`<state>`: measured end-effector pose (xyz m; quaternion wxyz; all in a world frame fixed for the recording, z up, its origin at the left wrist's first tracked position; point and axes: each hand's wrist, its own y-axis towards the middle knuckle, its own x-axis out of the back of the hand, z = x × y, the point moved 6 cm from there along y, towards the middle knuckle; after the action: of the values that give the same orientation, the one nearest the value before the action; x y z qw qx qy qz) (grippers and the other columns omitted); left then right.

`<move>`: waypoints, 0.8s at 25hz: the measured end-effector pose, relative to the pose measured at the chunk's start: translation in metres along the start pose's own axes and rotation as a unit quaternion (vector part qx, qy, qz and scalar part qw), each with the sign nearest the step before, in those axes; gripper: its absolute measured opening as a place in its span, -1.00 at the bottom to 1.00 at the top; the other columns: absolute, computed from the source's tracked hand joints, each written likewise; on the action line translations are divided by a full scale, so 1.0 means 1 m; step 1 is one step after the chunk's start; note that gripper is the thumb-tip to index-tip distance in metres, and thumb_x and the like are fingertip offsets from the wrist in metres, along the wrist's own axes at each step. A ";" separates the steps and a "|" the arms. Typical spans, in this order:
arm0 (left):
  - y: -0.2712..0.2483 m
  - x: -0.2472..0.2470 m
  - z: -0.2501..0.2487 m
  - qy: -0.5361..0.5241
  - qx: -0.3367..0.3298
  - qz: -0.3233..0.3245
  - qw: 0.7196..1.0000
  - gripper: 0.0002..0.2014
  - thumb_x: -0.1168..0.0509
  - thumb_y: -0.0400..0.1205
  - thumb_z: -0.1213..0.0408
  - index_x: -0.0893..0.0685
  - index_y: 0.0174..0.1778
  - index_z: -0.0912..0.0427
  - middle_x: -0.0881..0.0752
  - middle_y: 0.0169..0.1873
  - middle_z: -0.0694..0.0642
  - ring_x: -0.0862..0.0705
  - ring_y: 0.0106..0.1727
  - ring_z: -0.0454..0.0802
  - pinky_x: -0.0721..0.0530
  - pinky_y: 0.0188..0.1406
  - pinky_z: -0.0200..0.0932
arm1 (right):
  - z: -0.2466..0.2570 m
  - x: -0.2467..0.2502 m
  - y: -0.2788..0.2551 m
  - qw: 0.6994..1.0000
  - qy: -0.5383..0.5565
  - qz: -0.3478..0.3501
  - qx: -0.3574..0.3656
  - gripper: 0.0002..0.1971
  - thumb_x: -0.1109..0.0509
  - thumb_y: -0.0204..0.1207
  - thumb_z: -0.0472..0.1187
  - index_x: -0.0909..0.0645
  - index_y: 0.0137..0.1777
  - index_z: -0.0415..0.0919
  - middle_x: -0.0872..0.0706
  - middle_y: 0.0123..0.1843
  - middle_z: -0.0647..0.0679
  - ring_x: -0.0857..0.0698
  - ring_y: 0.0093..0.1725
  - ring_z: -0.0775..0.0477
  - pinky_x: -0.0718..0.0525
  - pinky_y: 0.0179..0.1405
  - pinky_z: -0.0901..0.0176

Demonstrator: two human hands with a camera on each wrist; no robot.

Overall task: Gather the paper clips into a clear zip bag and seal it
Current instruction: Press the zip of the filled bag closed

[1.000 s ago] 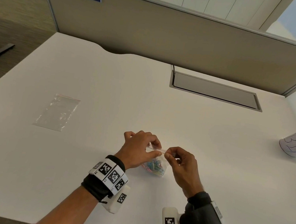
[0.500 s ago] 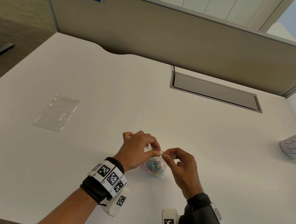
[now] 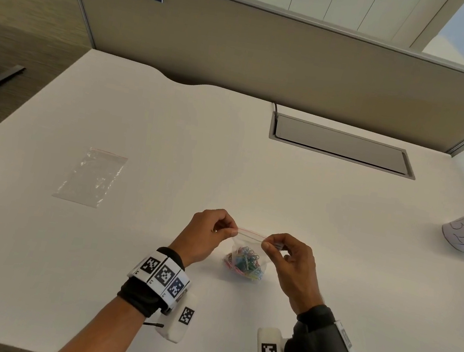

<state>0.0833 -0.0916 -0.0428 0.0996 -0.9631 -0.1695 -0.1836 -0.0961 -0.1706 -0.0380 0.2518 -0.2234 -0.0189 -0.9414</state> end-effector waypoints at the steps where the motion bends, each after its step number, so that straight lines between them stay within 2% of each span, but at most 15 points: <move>1: 0.000 -0.001 0.000 0.001 -0.004 0.000 1.000 -0.97 -0.37 0.58 0.33 -0.71 -0.15 0.18 -0.76 -0.22 0.01 -0.68 -0.17 -0.14 -0.58 -0.11 -0.42 | 0.000 0.000 0.000 1.000 -0.001 0.000 -0.001 -0.94 -0.49 0.47 -0.17 -0.73 -0.21 -0.07 -0.80 -0.21 0.07 -0.69 -0.11 0.05 -0.60 -0.22 -0.05; 3: -0.001 -0.002 -0.003 0.023 -0.021 -0.001 1.000 -0.94 -0.33 0.59 0.34 -0.69 -0.18 0.14 -0.74 -0.26 -0.01 -0.66 -0.19 -0.14 -0.58 -0.10 -0.34 | 0.001 0.001 0.000 1.000 -0.009 -0.001 -0.005 -0.95 -0.49 0.47 -0.17 -0.72 -0.21 -0.06 -0.81 -0.21 0.07 -0.69 -0.12 0.05 -0.55 -0.25 0.12; 5: -0.002 -0.003 -0.005 0.054 -0.041 -0.005 0.998 -0.91 -0.32 0.60 0.29 -0.67 -0.20 0.07 -0.72 -0.30 -0.09 -0.67 -0.17 -0.07 -0.61 0.03 -0.07 | 0.008 0.004 -0.001 0.999 -0.038 -0.002 0.001 -0.97 -0.51 0.44 -0.16 -0.72 -0.15 -0.05 -0.80 -0.17 0.11 -0.69 -0.11 0.08 -0.50 -0.21 0.30; 7: -0.002 -0.004 -0.008 0.098 -0.059 -0.001 0.993 -0.92 -0.30 0.61 0.23 -0.65 -0.19 0.00 -0.68 -0.29 -0.17 -0.64 -0.12 -0.05 -0.57 0.12 0.11 | 0.020 0.002 -0.001 0.995 -0.098 0.011 0.029 -0.82 -0.54 0.40 -0.06 -0.69 -0.02 0.01 -0.76 -0.06 0.19 -0.66 -0.04 0.14 -0.52 -0.10 0.31; 8: -0.003 -0.005 -0.011 0.115 -0.068 0.002 0.991 -0.93 -0.30 0.61 0.21 -0.64 -0.18 -0.02 -0.67 -0.28 -0.19 -0.61 -0.10 -0.07 -0.54 0.14 0.12 | 0.026 -0.002 -0.001 0.989 -0.141 0.022 0.044 -0.78 -0.53 0.39 -0.01 -0.67 0.02 0.05 -0.73 -0.03 0.22 -0.63 0.00 0.14 -0.51 0.00 0.24; 10: -0.006 -0.004 -0.017 0.111 -0.081 -0.001 0.991 -0.96 -0.33 0.59 0.19 -0.66 -0.16 -0.05 -0.68 -0.27 -0.21 -0.61 -0.10 -0.12 -0.54 0.12 0.02 | 0.038 -0.012 0.002 0.974 -0.216 0.043 0.059 -0.81 -0.49 0.43 0.05 -0.68 0.01 0.07 -0.68 -0.03 0.26 -0.57 0.03 0.14 -0.37 0.13 0.12; 11: -0.007 -0.002 -0.019 0.092 -0.083 -0.005 0.992 -0.98 -0.36 0.57 0.19 -0.68 -0.15 -0.03 -0.70 -0.26 -0.20 -0.62 -0.12 -0.16 -0.54 0.08 -0.11 | 0.042 -0.017 0.004 0.968 -0.238 0.048 0.060 -0.85 -0.46 0.46 0.05 -0.69 -0.03 0.07 -0.69 -0.06 0.23 -0.56 0.02 0.13 -0.30 0.12 0.09; 13: -0.009 0.001 -0.016 0.048 -0.068 -0.013 0.996 -0.91 -0.42 0.53 0.22 -0.70 -0.07 0.01 -0.74 -0.23 -0.15 -0.65 -0.14 -0.21 -0.50 -0.11 -0.46 | 0.047 -0.021 0.006 0.965 -0.250 0.049 0.064 -0.90 -0.42 0.48 0.02 -0.69 -0.11 0.06 -0.74 -0.11 0.17 -0.58 -0.02 0.10 -0.31 0.09 0.04; 15: -0.010 0.005 -0.008 0.023 -0.043 -0.019 0.999 -0.85 -0.44 0.51 0.24 -0.68 -0.03 0.03 -0.77 -0.18 -0.11 -0.65 -0.11 -0.27 -0.47 -0.21 -0.57 | 0.046 -0.023 0.008 0.967 -0.243 0.051 0.062 -0.92 -0.41 0.48 -0.01 -0.68 -0.14 0.04 -0.74 -0.13 0.16 -0.59 -0.06 0.08 -0.39 0.13 -0.02; 17: -0.010 0.005 -0.001 0.015 -0.029 -0.026 0.999 -0.92 -0.43 0.52 0.26 -0.67 -0.12 0.05 -0.77 -0.20 -0.10 -0.66 -0.13 -0.28 -0.49 -0.19 -0.48 | 0.046 -0.024 0.007 0.971 -0.223 0.059 0.061 -0.96 -0.42 0.46 -0.04 -0.68 -0.17 0.05 -0.72 -0.19 0.19 -0.61 -0.14 0.09 -0.51 0.15 -0.11; 20: -0.010 0.003 0.004 -0.006 -0.027 -0.032 0.999 -0.93 -0.40 0.54 0.28 -0.66 -0.22 0.03 -0.76 -0.26 -0.11 -0.68 -0.14 -0.18 -0.57 -0.15 -0.19 | 0.047 -0.024 0.007 0.975 -0.202 0.063 0.068 -0.98 -0.43 0.40 -0.04 -0.67 -0.21 0.09 -0.69 -0.30 0.28 -0.62 -0.25 0.16 -0.60 0.11 -0.22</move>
<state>0.0835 -0.0800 -0.0442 0.0668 -0.9606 -0.1959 -0.1856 -0.0548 -0.1586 -0.0069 0.3161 -0.3919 -0.1193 -0.8558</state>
